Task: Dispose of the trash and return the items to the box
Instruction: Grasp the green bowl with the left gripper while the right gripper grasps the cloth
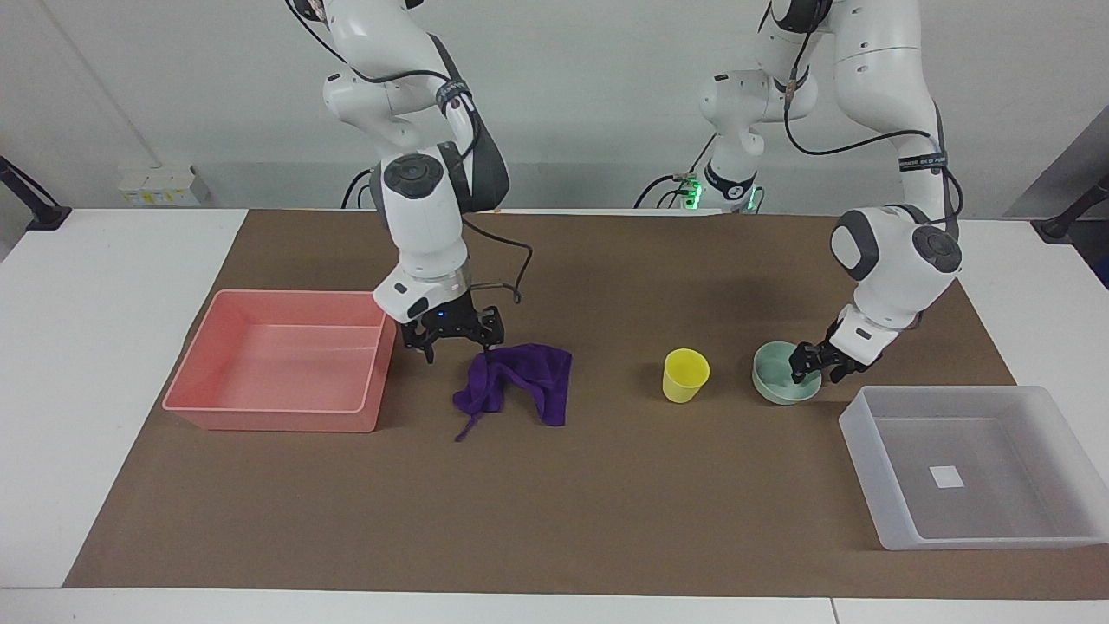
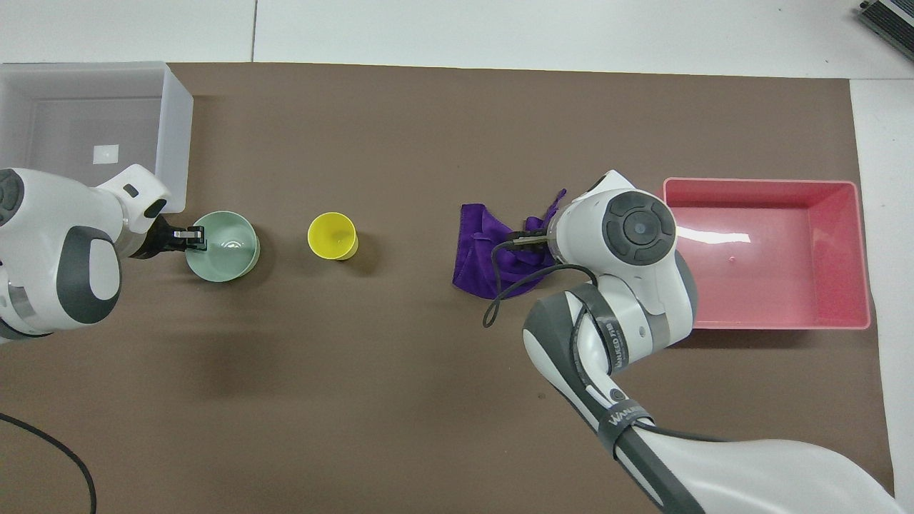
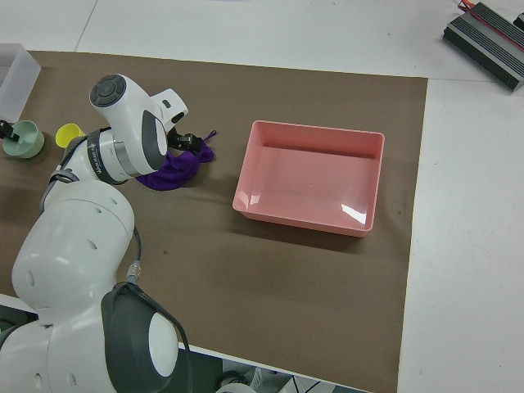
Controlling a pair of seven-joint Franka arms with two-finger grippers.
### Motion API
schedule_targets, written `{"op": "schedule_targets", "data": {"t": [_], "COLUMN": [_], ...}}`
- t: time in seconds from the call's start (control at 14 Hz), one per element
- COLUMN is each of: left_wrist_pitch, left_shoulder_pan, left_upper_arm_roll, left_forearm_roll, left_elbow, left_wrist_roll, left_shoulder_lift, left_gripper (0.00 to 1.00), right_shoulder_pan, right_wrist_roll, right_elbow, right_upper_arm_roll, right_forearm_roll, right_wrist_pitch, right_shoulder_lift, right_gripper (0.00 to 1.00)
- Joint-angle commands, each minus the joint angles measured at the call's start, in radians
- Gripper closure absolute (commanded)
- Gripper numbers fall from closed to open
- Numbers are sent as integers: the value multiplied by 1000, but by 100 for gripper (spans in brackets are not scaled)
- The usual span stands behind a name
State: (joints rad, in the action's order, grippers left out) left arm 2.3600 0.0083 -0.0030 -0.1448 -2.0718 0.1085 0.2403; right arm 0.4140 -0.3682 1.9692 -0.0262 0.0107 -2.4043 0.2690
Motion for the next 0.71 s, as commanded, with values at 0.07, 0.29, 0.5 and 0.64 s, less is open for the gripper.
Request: {"op": "schedule_targets", "data": {"t": [0.07, 0.29, 0.5, 0.64], "left_wrist_pitch": [-16, -68, -140, -145], "left_shoulder_pan": [9, 6, 13, 13], "left_upper_arm_roll": [-9, -8, -6, -6], "left_forearm_roll": [-24, -24, -24, -24], "left_elbow": [13, 106, 199, 200], "left_wrist_roll": [11, 8, 8, 8], "left_shoulder_lift": [-38, -47, -56, -78], "left_gripper": [100, 100, 100, 100], "right_shoulder_pan": [15, 17, 48, 46], "right_wrist_roll": [-60, -72, -102, -118], "right_elbow": [46, 66, 89, 100], "right_upper_arm_roll": [-3, -3, -3, -3], "right_forearm_roll": [-9, -8, -9, -9], "right_wrist_pitch": [-99, -176, -203, -205], "right_shoulder_lift": [33, 61, 62, 64], "right_gripper": [0, 0, 72, 100]}}
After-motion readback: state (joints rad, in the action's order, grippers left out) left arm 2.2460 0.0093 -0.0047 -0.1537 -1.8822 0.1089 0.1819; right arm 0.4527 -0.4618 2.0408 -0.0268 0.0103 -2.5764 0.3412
